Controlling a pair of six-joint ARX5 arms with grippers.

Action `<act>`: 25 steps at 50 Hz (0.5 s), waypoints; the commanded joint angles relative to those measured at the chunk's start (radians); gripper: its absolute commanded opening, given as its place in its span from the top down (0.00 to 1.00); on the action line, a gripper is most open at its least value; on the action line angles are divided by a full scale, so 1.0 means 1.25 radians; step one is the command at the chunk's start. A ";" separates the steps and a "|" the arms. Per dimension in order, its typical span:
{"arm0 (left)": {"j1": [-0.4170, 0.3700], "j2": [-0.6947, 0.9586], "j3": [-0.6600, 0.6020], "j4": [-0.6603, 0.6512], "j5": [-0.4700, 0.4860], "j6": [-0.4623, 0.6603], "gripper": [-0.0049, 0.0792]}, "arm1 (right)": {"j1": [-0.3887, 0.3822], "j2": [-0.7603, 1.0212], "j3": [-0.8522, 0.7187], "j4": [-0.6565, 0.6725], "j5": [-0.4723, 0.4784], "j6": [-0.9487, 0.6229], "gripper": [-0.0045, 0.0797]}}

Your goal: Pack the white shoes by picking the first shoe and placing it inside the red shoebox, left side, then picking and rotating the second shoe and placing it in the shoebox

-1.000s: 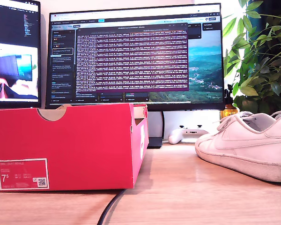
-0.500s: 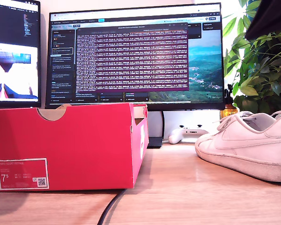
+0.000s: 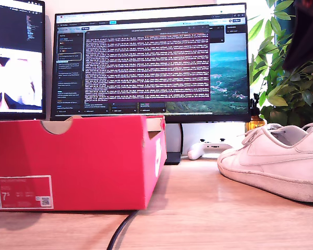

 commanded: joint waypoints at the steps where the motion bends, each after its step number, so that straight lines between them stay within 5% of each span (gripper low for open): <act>1: -0.002 0.004 -0.003 0.005 0.013 -0.001 0.97 | 0.010 0.029 0.013 -0.005 0.006 -0.006 0.80; 9: -0.002 0.003 -0.003 -0.001 0.034 -0.003 0.97 | 0.031 0.098 0.013 -0.028 0.006 -0.020 0.59; 25: -0.002 0.004 -0.003 -0.037 0.048 -0.003 0.97 | 0.111 0.192 0.013 -0.049 0.110 -0.067 0.55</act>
